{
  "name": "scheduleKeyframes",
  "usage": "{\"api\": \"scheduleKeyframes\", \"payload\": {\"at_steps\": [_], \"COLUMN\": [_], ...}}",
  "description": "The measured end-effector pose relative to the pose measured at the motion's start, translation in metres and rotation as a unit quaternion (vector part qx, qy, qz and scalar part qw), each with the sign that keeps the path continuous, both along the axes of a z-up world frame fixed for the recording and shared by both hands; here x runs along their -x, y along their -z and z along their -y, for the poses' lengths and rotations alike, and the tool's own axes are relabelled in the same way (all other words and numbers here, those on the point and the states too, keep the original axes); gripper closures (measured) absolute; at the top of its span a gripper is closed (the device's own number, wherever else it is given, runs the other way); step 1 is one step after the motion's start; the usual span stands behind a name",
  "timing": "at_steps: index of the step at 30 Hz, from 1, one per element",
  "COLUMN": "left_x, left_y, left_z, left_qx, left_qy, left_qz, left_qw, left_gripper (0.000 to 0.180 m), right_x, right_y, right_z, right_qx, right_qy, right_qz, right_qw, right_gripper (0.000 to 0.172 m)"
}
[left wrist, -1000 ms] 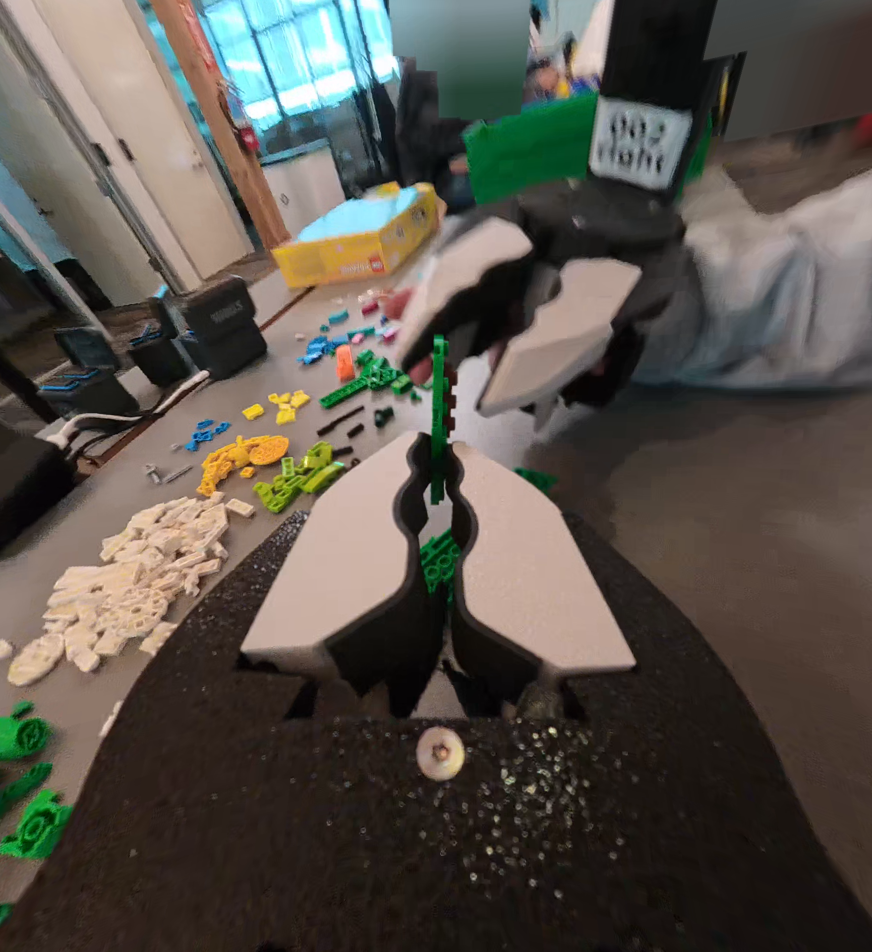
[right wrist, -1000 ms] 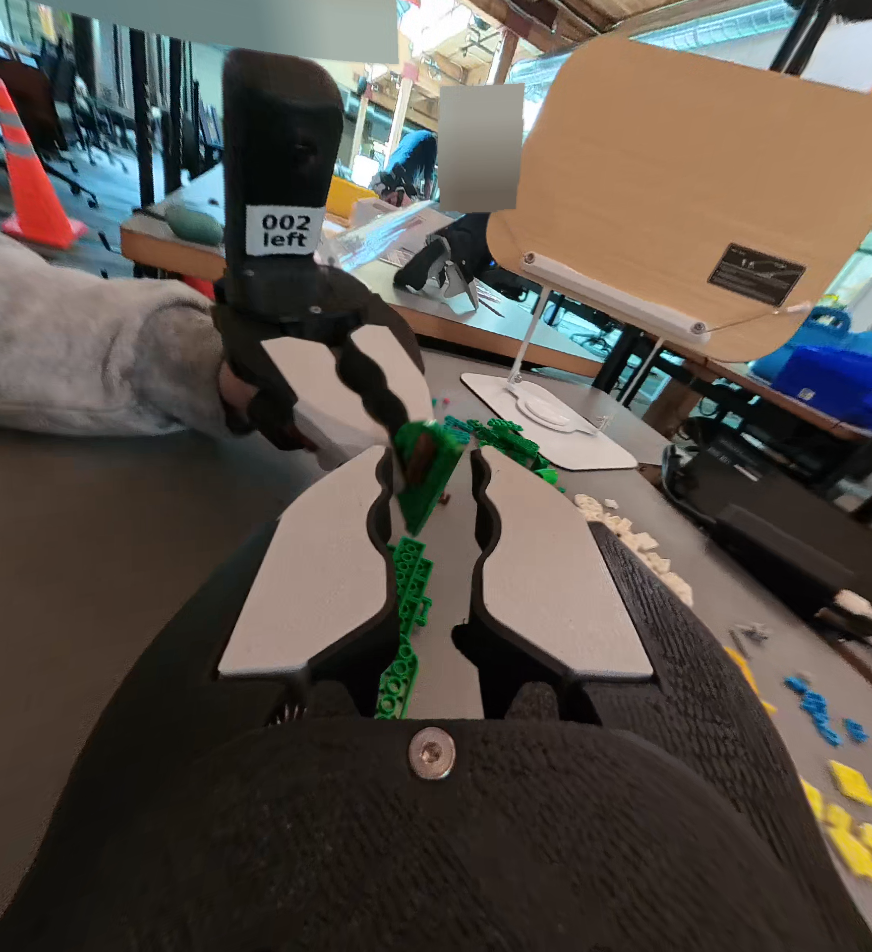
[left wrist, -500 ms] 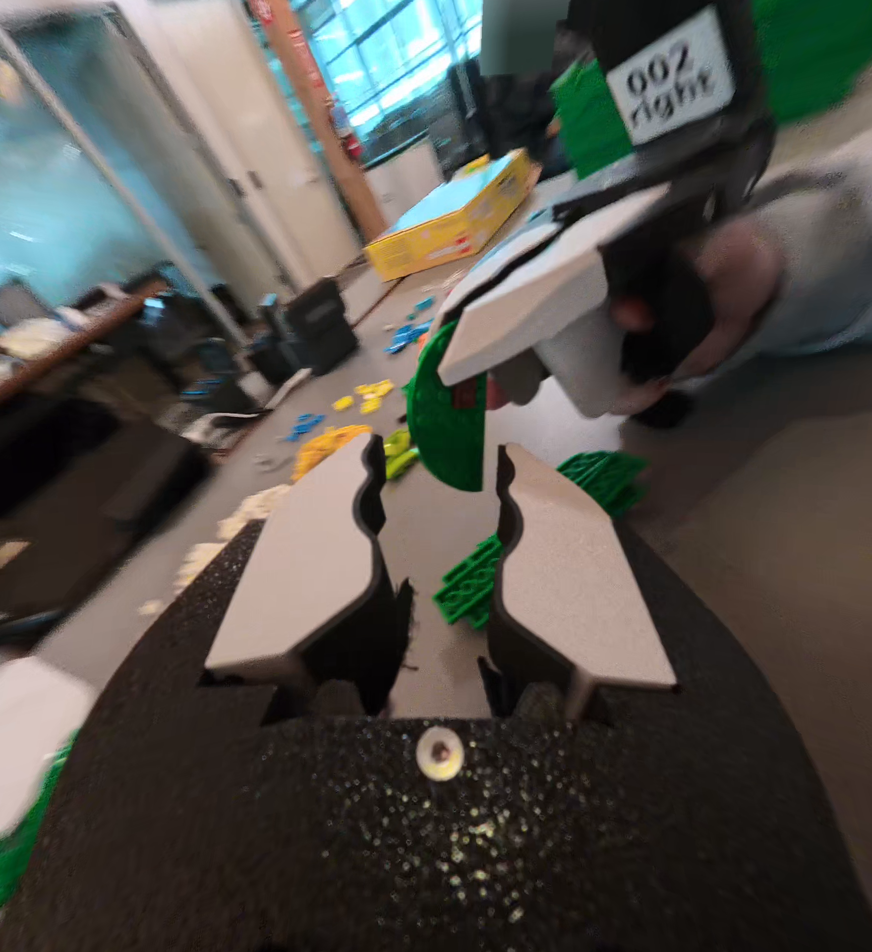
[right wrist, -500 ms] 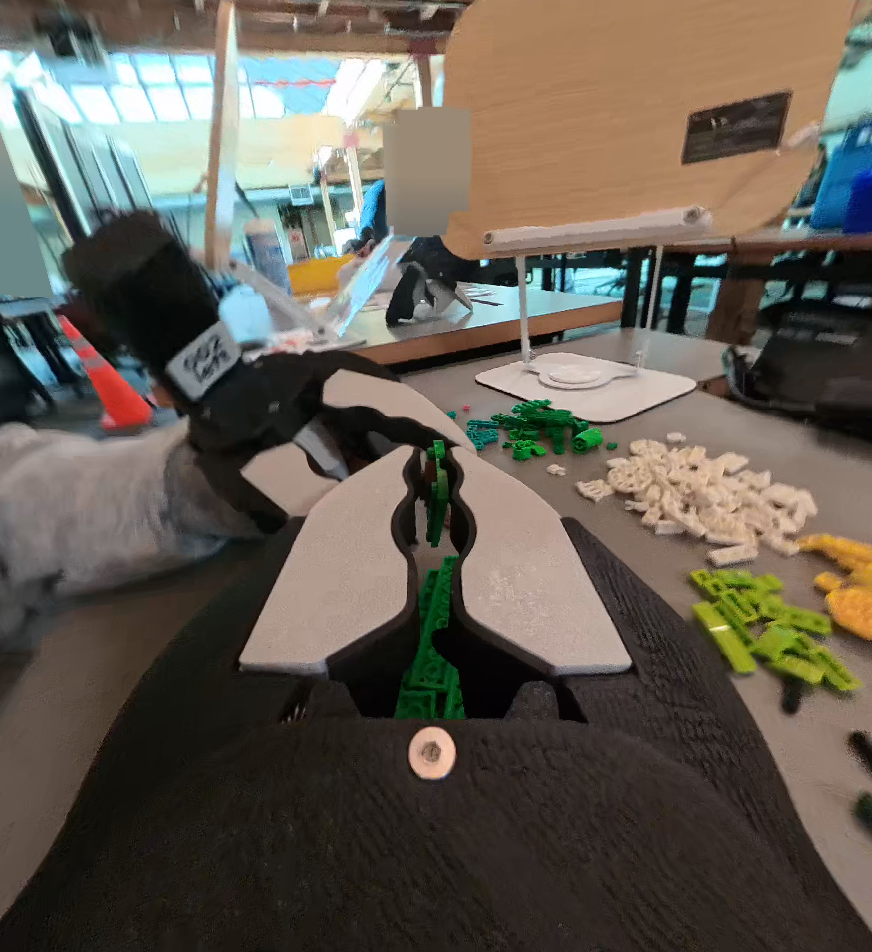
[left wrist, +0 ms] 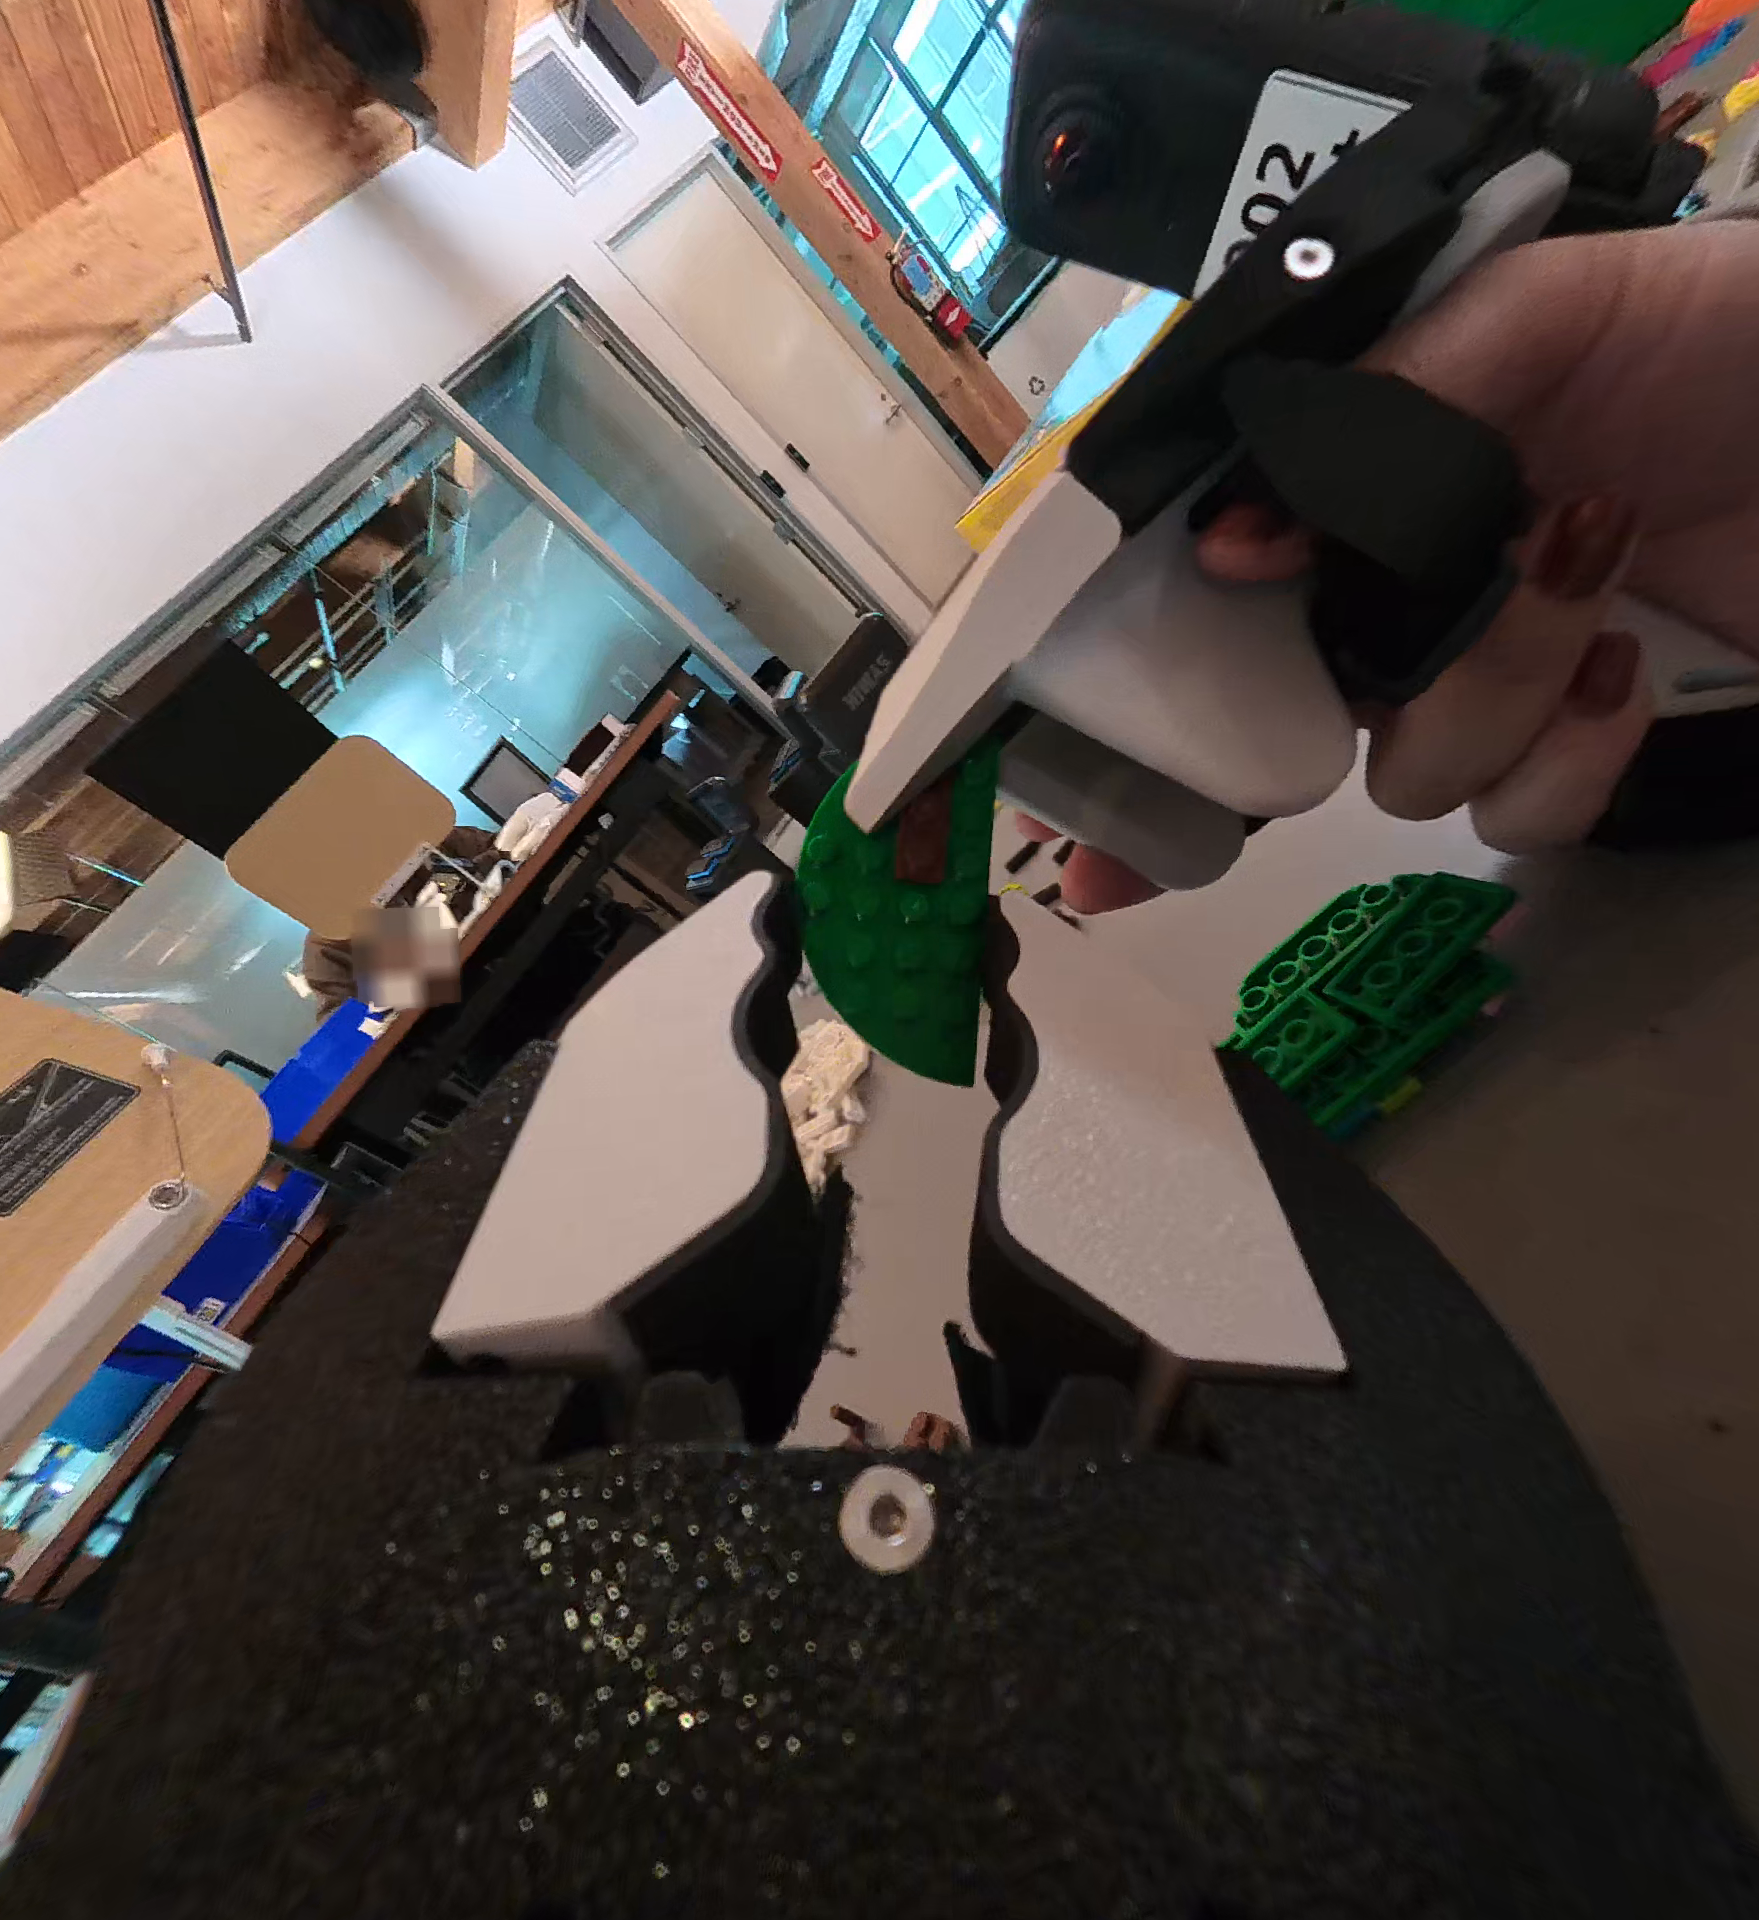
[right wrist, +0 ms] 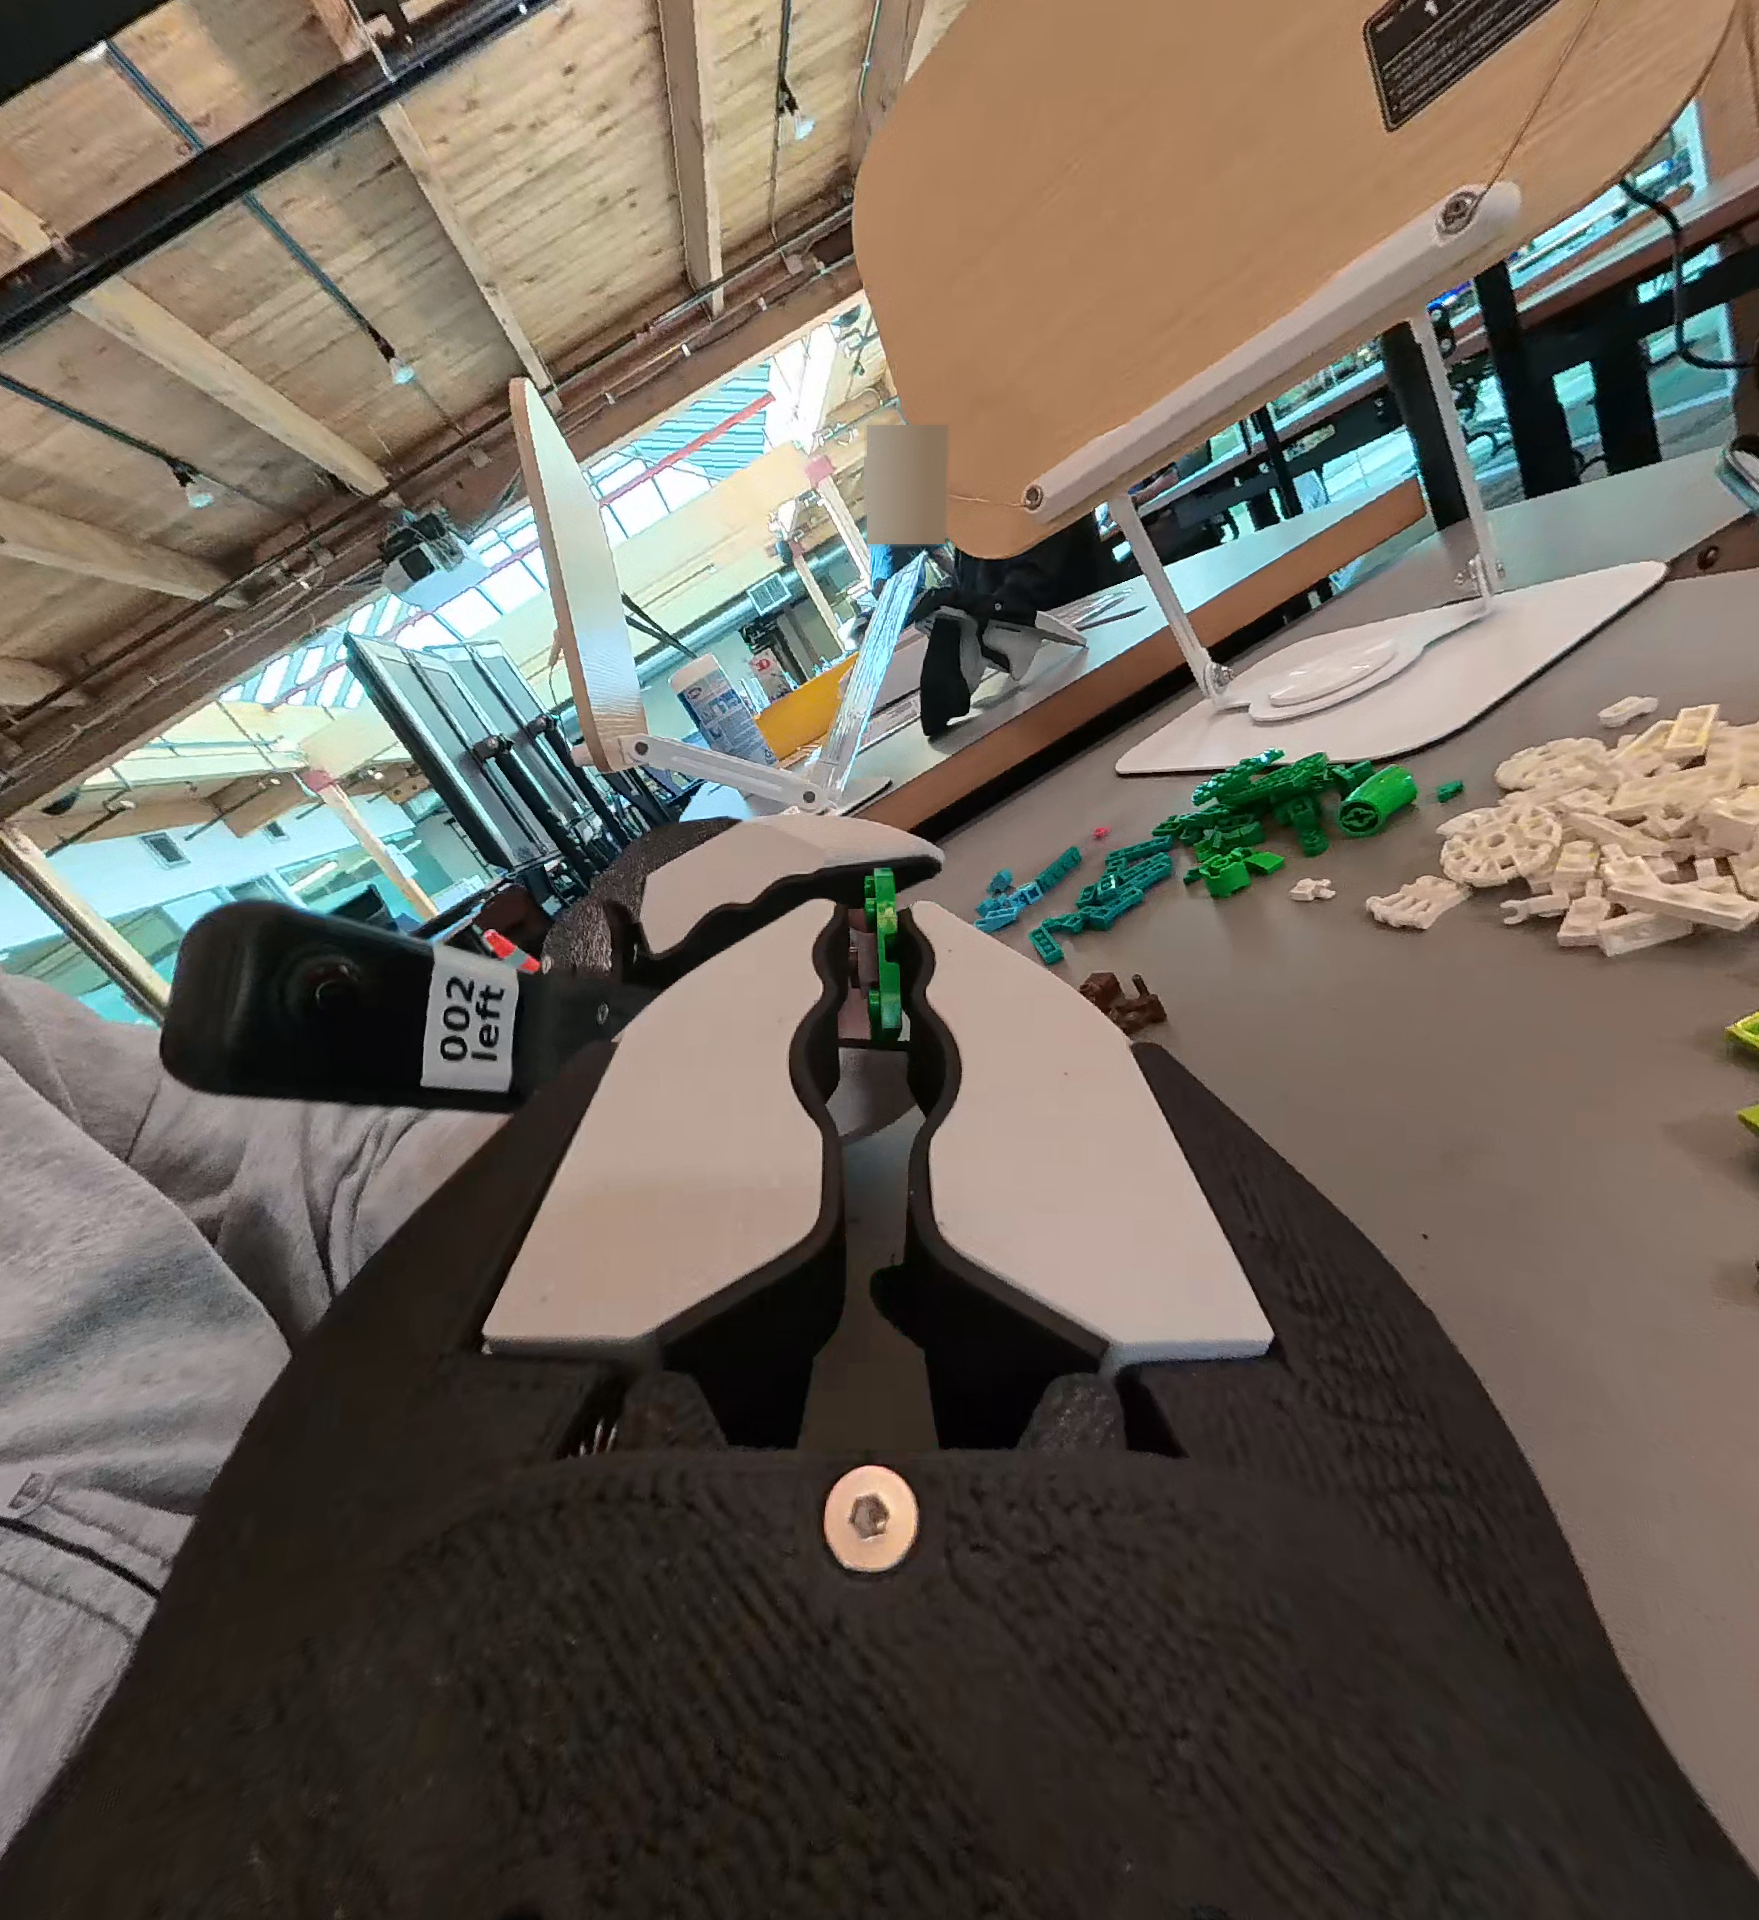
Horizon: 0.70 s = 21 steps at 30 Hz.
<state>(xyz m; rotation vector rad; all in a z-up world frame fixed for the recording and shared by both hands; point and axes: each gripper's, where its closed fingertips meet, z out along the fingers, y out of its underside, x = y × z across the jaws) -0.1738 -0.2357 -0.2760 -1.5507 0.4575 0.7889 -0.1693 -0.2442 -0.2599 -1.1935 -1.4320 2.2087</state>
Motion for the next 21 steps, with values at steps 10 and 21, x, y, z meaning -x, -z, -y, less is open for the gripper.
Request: {"api": "scheduleKeyframes", "payload": {"at_steps": [10,21], "left_x": [0.021,0.000], "left_y": [0.030,0.048], "left_z": [0.002,0.002], "left_qx": [0.100,0.171], "left_qy": [0.015,0.078], "left_qz": [0.260,0.364], "left_qw": [0.960,0.912], "left_gripper": [0.147,0.147], "right_x": [0.006,0.005], "right_y": [-0.003,0.040], "right_z": [-0.036,-0.012], "right_qx": [-0.415,-0.766], "right_qy": [0.210,0.200], "right_qz": [-0.180,-0.330], "right_qw": [0.867,0.514], "right_gripper": [0.146,0.136]}}
